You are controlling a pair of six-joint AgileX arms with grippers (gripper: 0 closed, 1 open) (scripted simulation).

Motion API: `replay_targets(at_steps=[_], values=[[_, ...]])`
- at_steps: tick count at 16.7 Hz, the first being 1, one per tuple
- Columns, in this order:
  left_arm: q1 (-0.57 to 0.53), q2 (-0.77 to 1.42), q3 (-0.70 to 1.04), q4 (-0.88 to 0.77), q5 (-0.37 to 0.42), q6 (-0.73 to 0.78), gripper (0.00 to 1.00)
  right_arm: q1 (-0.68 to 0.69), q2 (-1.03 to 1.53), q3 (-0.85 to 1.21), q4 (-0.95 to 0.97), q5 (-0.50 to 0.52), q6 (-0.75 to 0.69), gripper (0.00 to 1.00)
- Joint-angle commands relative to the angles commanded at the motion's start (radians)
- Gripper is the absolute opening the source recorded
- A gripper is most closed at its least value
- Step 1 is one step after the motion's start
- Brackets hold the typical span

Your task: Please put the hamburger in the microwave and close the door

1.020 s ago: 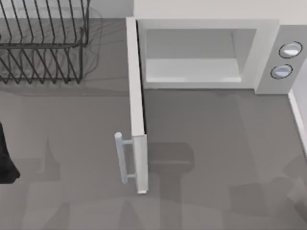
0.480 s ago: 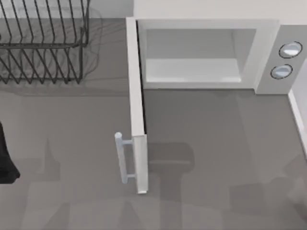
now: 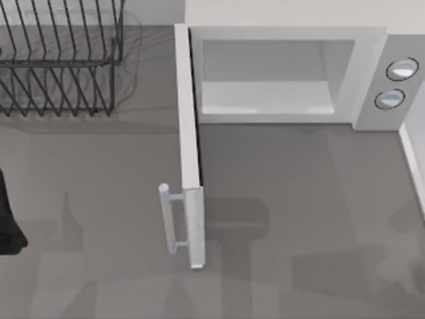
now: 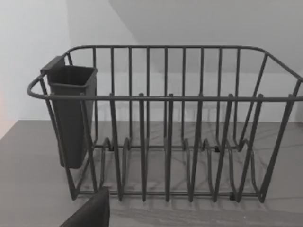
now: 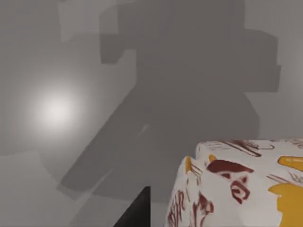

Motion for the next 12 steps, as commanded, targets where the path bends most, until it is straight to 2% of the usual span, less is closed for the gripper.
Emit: replay_targets(at_steps=[5, 12], values=[[0.000, 0.000, 0.000, 0.000, 0.000, 0.000, 1.00, -0.003, -0.095, 0.150, -0.260, 0.000, -0.001, 0.00], [0.000, 0.000, 0.000, 0.000, 0.000, 0.000, 1.00, -0.002, -0.116, 0.180, -0.297, 0.000, 0.003, 0.00]])
